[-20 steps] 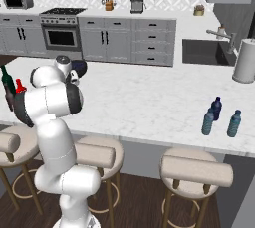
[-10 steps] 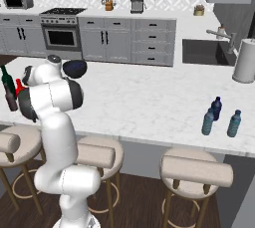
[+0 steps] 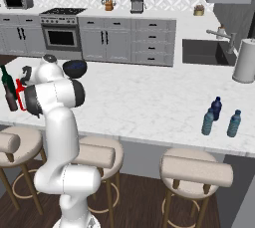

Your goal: Move the plastic bottles in the middle to the plastics group, and the glass bottles in the middle to the glass group.

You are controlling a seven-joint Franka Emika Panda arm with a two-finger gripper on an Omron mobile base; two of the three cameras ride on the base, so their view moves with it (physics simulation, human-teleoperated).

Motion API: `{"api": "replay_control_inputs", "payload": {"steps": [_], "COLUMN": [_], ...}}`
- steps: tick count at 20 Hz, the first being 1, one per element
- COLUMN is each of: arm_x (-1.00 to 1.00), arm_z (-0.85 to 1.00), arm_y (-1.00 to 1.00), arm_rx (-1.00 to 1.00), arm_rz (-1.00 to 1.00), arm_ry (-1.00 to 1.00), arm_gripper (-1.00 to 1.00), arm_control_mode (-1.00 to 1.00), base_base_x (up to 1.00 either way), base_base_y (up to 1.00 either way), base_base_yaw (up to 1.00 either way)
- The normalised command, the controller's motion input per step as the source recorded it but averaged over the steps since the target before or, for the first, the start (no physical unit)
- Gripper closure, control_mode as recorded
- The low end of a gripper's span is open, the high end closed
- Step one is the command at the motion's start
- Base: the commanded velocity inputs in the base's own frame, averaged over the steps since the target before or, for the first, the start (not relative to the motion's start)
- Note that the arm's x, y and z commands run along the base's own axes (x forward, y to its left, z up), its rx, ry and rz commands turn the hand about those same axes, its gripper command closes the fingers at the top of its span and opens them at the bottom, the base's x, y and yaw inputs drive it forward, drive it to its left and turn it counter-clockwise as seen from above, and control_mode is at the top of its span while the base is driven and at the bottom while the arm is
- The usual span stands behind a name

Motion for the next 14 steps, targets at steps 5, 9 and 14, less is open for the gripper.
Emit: {"api": "replay_control_inputs", "payload": {"steps": [5,9,14], "arm_x": [0.27,0.17,0.01], "arm_z": [0.0,-0.03,-0.13], "arm_y": [0.46,0.34,0.15], "arm_rx": [0.0,0.0,0.0], "arm_rz": [0.04,0.05,0.04], "arm_ry": [0.0,0.0,0.0], "arm_gripper": [1.0,1.0,1.0], "arm_control_mode": [-1.0,-1.0,-1.0], "base_base_x": [0.0,0.0,0.0], "base_base_y": [0.0,0.0,0.0], "base_base_yaw": [0.0,0.0,0.0]}}
